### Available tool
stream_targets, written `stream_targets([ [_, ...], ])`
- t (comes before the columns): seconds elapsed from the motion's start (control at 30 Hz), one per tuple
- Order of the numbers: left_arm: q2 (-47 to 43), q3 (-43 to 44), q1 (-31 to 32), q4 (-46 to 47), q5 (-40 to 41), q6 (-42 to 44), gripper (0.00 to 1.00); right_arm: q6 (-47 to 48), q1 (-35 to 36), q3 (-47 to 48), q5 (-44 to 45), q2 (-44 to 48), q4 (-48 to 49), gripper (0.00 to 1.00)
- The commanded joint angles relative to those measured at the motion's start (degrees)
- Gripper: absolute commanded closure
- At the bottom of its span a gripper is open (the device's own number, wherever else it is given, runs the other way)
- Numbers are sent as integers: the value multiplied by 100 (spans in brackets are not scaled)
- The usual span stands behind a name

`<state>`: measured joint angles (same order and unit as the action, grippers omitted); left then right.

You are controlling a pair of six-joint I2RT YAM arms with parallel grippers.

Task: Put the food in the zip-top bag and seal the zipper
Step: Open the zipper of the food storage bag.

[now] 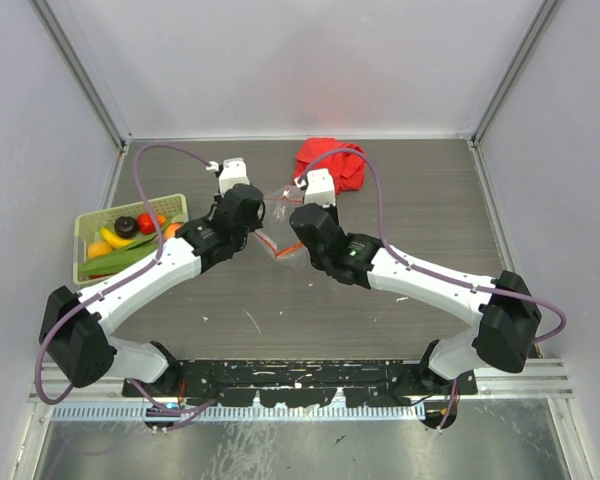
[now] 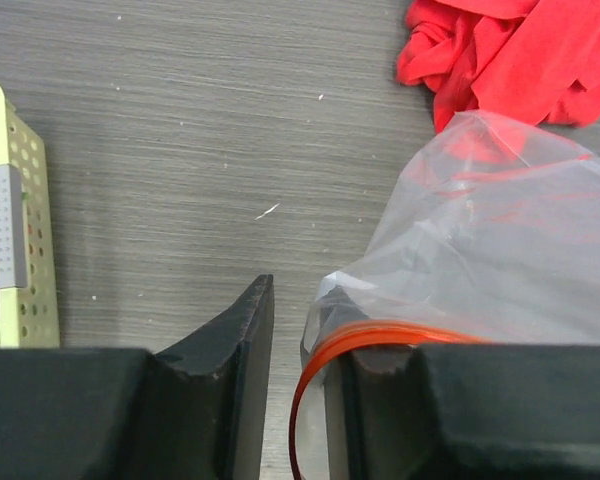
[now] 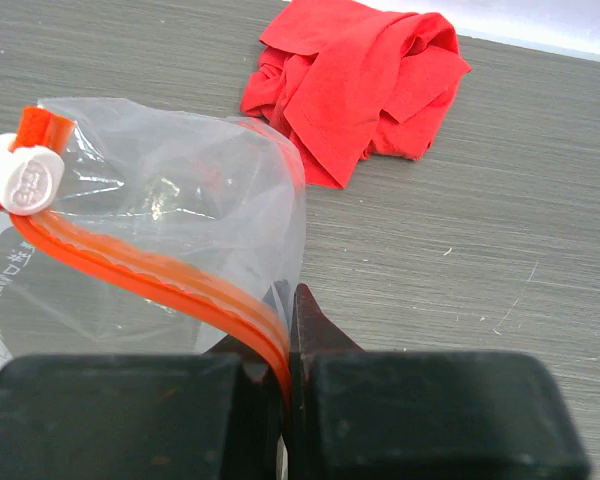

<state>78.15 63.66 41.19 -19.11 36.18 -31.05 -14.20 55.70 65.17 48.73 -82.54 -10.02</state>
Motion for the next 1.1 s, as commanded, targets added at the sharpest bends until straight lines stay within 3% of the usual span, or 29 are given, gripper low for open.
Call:
stream_targets([
  [0.0,-272,-122,-58,-103,-24,-19,80,-70,-59,238,266,39,-13,96],
  [0.1,-419,-292,-53,-1,-613,-203,93,13,-68,306,-40,-34,-5,92],
  [0.2,-733,-493,-52,144,-987,-636,100,-11,-64,417,-362,-133,-31,87],
  [0.43,-1075,-670,-52,102,-1134,-1850,100,-182,44,780,-893,-218,-360,67],
  [0.7,-1124,-610,-54,-494,-737,-3142,100,-302,409,1263,-859,-275,-1023,49],
  [0.87,-1017,-479,-49,-818,-645,-3497,100,-405,650,1582,-717,-458,-1368,37],
  [1.07,-892,-356,-41,-1234,-518,-3872,100,-548,791,1653,-444,-587,-1653,35],
])
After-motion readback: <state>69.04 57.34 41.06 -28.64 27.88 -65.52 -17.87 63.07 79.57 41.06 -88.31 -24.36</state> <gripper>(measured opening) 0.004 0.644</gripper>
